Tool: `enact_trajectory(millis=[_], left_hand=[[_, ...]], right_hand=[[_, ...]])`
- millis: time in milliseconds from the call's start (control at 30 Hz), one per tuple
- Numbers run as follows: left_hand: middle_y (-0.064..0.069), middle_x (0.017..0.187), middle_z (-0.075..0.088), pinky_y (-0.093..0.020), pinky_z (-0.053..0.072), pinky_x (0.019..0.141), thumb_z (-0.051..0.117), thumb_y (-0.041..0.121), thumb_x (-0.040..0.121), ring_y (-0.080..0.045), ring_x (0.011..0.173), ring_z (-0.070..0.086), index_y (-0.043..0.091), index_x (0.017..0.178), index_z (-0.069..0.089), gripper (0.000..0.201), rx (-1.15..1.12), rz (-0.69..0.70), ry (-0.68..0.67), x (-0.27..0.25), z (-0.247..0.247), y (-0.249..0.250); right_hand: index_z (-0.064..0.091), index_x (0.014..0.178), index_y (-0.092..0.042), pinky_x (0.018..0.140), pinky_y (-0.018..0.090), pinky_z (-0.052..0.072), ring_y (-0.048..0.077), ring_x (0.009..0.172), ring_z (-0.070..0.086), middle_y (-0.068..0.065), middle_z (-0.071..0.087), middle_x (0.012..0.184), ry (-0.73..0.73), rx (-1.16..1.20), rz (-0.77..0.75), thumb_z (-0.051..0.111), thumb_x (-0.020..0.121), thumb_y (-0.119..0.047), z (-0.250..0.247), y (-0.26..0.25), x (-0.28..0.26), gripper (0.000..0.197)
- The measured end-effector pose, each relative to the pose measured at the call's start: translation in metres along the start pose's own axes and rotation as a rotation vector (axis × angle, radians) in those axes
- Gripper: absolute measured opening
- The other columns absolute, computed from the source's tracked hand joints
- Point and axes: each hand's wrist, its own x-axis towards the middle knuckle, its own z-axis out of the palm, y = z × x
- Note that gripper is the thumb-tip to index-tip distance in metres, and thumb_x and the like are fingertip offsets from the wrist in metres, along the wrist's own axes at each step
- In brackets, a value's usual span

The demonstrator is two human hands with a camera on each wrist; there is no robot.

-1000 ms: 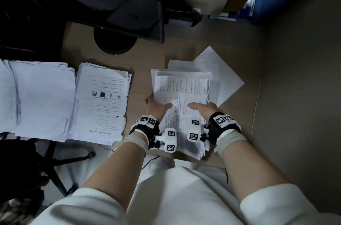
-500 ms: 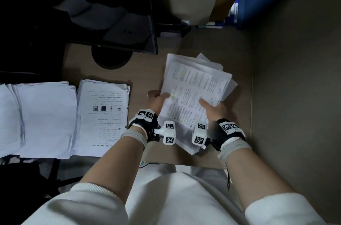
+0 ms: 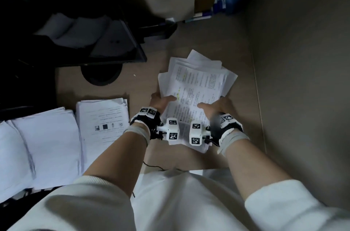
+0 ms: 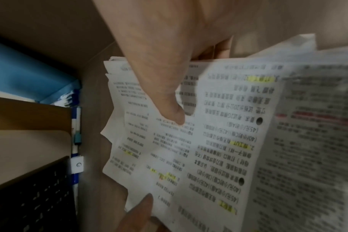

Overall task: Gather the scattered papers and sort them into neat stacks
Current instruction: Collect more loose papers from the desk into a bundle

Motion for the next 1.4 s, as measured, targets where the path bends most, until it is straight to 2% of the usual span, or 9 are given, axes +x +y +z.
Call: enact_trajectory(millis=[133, 267, 533, 633, 800, 933, 1067, 1200, 1400], left_hand=[[-0.013, 0.125, 0.068, -0.047, 0.056, 0.091, 0.080, 0.054, 0.038, -0.035, 0.108, 0.066, 0.003, 0.135, 0.055, 0.113, 0.013, 0.023, 0.002, -0.003, 0.007, 0.001], [-0.014, 0.116, 0.072, -0.049, 0.059, 0.090, 0.079, 0.053, 0.042, -0.035, 0.098, 0.070, 0.008, 0.128, 0.065, 0.098, -0.003, -0.067, -0.037, -0.011, 0.004, 0.016], [-0.006, 0.108, 0.066, -0.039, 0.053, 0.086, 0.081, 0.033, 0.072, -0.028, 0.094, 0.064, 0.007, 0.114, 0.057, 0.055, -0.122, -0.057, 0.023, -0.028, 0.003, 0.042], [-0.014, 0.115, 0.071, -0.042, 0.057, 0.085, 0.073, 0.051, 0.045, -0.032, 0.099, 0.069, 0.004, 0.120, 0.065, 0.089, -0.103, 0.034, 0.065, -0.021, 0.006, 0.043], [-0.014, 0.143, 0.055, -0.044, 0.041, 0.108, 0.063, 0.054, 0.052, -0.035, 0.128, 0.051, 0.014, 0.130, 0.064, 0.087, 0.091, 0.042, 0.029, -0.020, 0.006, 0.049], [-0.016, 0.131, 0.064, -0.040, 0.046, 0.099, 0.059, 0.062, 0.051, -0.037, 0.117, 0.057, 0.015, 0.121, 0.068, 0.086, 0.150, 0.013, -0.064, -0.025, 0.011, 0.050], [-0.013, 0.130, 0.064, -0.037, 0.046, 0.090, 0.061, 0.060, 0.057, -0.035, 0.114, 0.059, 0.013, 0.121, 0.068, 0.080, 0.189, -0.044, -0.101, -0.026, 0.012, 0.045], [-0.014, 0.138, 0.054, -0.047, 0.044, 0.105, 0.059, 0.066, 0.057, -0.037, 0.119, 0.054, 0.016, 0.131, 0.062, 0.089, 0.234, -0.093, -0.102, -0.029, 0.010, 0.041], [-0.017, 0.148, 0.032, -0.051, 0.036, 0.112, 0.068, 0.050, 0.085, -0.041, 0.134, 0.038, 0.010, 0.148, 0.044, 0.078, 0.314, -0.118, -0.105, -0.039, 0.013, 0.038]], right_hand=[[0.014, 0.154, -0.006, 0.108, 0.043, 0.038, 0.034, 0.136, 0.041, 0.018, 0.032, 0.154, 0.031, 0.073, 0.063, 0.075, 0.086, -0.025, 0.001, -0.004, 0.003, 0.094], [0.057, 0.130, -0.008, 0.091, 0.045, 0.053, 0.033, 0.101, 0.064, 0.012, 0.065, 0.123, -0.025, 0.020, 0.062, 0.078, 0.074, -0.046, -0.002, -0.002, 0.010, 0.071], [0.053, 0.135, -0.009, 0.094, 0.041, 0.048, 0.030, 0.113, 0.060, 0.010, 0.061, 0.131, -0.050, 0.197, 0.030, 0.082, 0.075, -0.038, 0.003, -0.005, -0.005, 0.072], [0.048, 0.138, -0.017, 0.102, 0.051, 0.046, 0.031, 0.121, 0.057, 0.004, 0.057, 0.137, 0.012, 0.249, 0.023, 0.082, 0.064, -0.054, 0.001, -0.001, 0.002, 0.089], [0.050, 0.135, -0.003, 0.103, 0.048, 0.046, 0.033, 0.121, 0.057, 0.013, 0.059, 0.134, 0.118, 0.385, 0.124, 0.077, 0.084, -0.023, -0.016, -0.007, 0.001, 0.061], [0.055, 0.097, 0.001, 0.091, 0.050, 0.053, 0.033, 0.090, 0.066, 0.010, 0.068, 0.105, 0.090, 0.162, 0.124, 0.074, 0.070, -0.047, -0.011, -0.004, 0.014, 0.058], [0.056, 0.123, -0.009, 0.091, 0.048, 0.053, 0.033, 0.093, 0.068, 0.009, 0.068, 0.112, 0.059, 0.137, 0.187, 0.079, 0.054, -0.061, -0.009, 0.000, 0.037, 0.090], [0.061, 0.117, -0.011, 0.073, 0.038, 0.055, 0.030, 0.078, 0.069, 0.009, 0.070, 0.100, 0.020, 0.163, 0.208, 0.079, 0.064, -0.053, -0.018, -0.010, 0.019, 0.069], [0.053, 0.128, -0.007, 0.078, 0.040, 0.053, 0.033, 0.091, 0.068, 0.014, 0.068, 0.113, 0.033, 0.143, 0.188, 0.074, 0.072, -0.048, -0.018, -0.007, 0.014, 0.073]])
